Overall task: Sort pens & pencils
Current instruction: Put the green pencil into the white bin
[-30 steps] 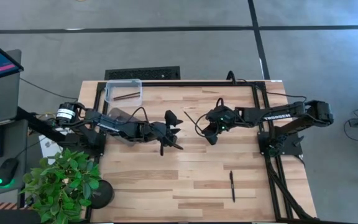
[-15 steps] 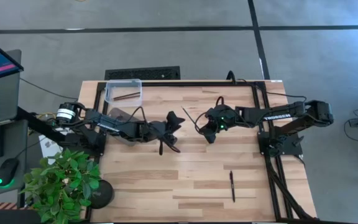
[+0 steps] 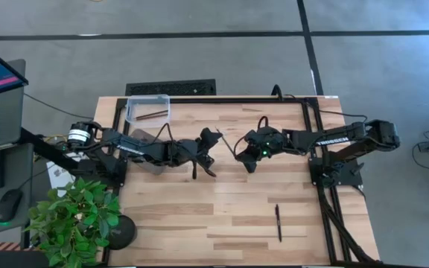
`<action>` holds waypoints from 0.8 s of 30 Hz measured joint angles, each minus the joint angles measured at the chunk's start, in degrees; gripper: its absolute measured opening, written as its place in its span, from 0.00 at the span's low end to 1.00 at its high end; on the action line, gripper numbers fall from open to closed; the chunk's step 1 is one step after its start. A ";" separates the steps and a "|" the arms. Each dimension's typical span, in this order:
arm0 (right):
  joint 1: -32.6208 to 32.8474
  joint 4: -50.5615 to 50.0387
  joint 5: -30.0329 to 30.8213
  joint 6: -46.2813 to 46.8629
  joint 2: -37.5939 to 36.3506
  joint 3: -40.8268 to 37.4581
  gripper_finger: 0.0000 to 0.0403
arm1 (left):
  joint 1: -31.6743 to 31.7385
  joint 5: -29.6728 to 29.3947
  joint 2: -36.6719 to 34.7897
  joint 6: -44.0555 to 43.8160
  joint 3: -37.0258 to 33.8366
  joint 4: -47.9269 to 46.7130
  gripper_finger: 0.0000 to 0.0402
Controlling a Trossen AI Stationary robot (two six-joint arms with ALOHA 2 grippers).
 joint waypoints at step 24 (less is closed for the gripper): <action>2.96 1.95 -0.04 5.52 0.00 0.02 0.10 | 2.10 0.07 0.02 14.99 0.29 2.61 0.47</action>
